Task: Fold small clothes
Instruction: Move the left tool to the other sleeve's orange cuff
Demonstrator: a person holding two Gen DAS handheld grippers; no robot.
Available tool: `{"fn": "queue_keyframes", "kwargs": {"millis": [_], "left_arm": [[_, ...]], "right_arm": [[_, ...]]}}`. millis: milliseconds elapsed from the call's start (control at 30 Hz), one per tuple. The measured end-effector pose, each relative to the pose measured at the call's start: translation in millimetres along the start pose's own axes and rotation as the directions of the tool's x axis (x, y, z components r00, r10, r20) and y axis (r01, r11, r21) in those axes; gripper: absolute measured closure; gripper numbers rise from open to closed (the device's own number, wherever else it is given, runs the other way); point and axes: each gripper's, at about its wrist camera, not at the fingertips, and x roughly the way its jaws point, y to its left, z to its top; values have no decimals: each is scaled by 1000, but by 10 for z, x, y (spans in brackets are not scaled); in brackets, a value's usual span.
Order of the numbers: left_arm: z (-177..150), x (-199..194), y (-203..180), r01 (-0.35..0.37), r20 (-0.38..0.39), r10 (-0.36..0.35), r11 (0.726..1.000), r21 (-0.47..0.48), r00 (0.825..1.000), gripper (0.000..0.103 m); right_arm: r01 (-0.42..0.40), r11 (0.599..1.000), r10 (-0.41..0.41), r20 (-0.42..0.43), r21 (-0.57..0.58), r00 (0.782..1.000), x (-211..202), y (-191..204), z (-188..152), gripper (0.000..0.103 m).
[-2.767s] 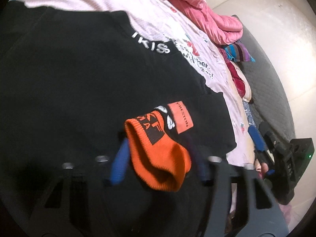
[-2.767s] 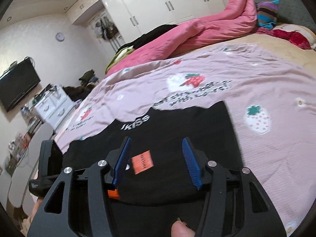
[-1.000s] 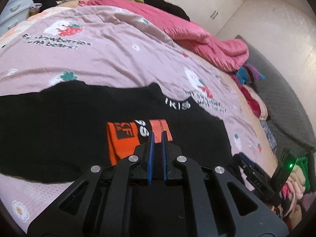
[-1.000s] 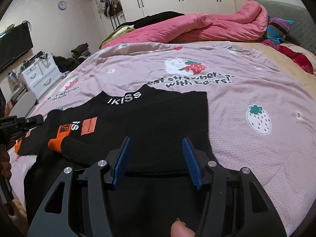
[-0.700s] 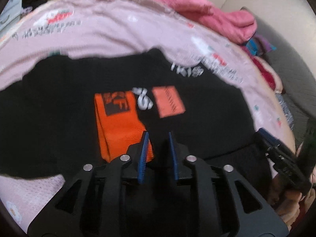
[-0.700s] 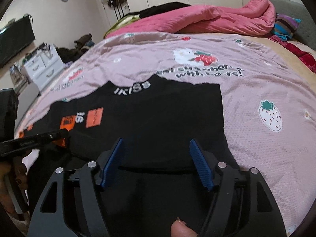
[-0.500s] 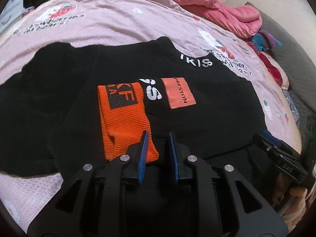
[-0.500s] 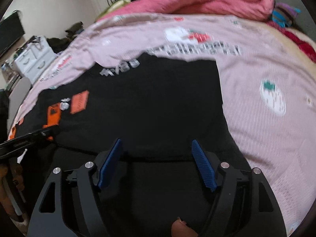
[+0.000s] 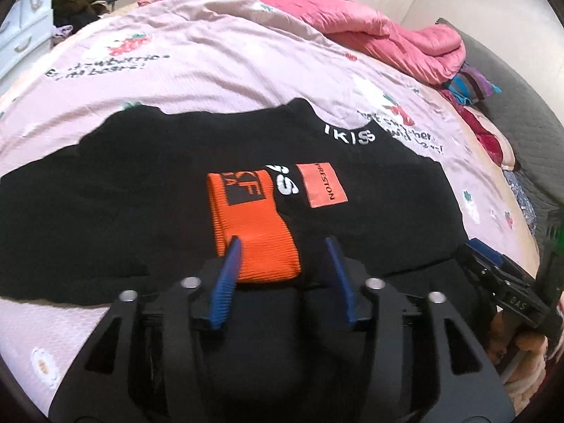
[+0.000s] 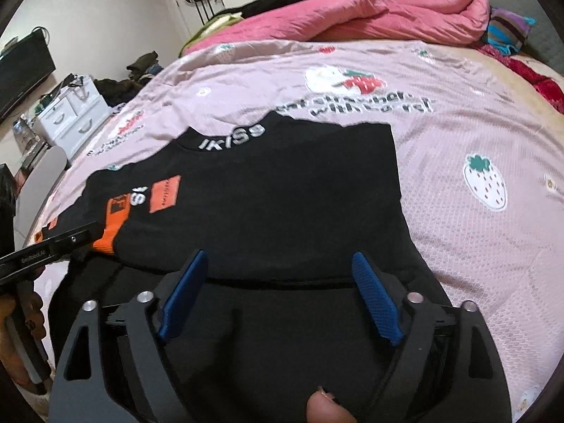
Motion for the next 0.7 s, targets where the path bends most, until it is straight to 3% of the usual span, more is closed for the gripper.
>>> {"fn": "queue_keyframes", "kwargs": {"millis": [67, 200, 267, 367, 700], "left_arm": [[-11, -53, 3, -14, 18, 14, 1000, 6, 1000, 46], [-29, -165, 38, -34, 47, 34, 999, 0, 998, 22], [-40, -239, 81, -51, 69, 51, 999, -7, 996, 17], [-64, -336, 159, -81, 93, 83, 997, -20, 992, 11], [-148, -613, 592, -189, 148, 205, 975, -116, 968, 9]], "right_arm": [[4, 1000, -4, 19, -15, 1000, -40, 46, 7, 14], [14, 999, -11, 62, -44, 998, -140, 141, 24, 9], [19, 998, -15, 82, -53, 997, -183, 180, 29, 8], [16, 998, -10, 100, -59, 995, -232, 234, 35, 6], [8, 997, 3, 133, -81, 991, -362, 455, 25, 5]]}}
